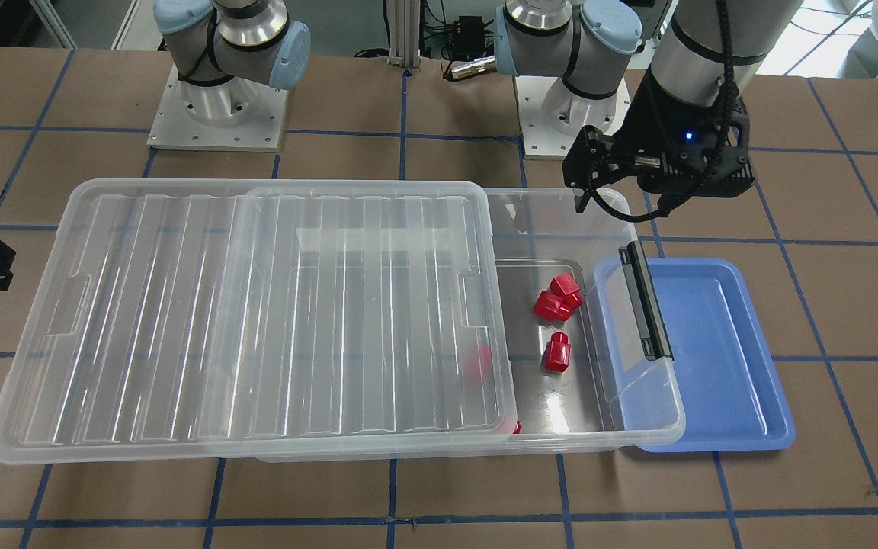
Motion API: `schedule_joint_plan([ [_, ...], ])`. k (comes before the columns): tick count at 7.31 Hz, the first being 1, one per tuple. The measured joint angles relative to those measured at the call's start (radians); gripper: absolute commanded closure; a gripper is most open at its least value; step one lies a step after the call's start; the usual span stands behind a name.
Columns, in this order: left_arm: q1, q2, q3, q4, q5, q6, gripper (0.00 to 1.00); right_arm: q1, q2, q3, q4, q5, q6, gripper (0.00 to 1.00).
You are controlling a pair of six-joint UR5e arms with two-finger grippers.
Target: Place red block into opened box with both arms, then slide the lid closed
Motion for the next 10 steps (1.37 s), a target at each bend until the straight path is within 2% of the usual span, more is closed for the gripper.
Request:
schedule_joint_plan([
  [1, -0.015, 0.008, -0.014, -0.006, -0.003, -0.001, 0.00, -0.022, 0.000, 0.034, -0.009, 0.001, -0.003, 0.00],
  [5, -0.024, 0.009, -0.012, -0.006, -0.009, -0.002, 0.00, -0.067, 0.002, 0.155, -0.180, 0.005, -0.068, 0.00],
  [10, -0.023, 0.011, -0.024, -0.005, -0.008, -0.002, 0.00, -0.067, 0.013, 0.173, -0.202, 0.014, -0.088, 0.00],
])
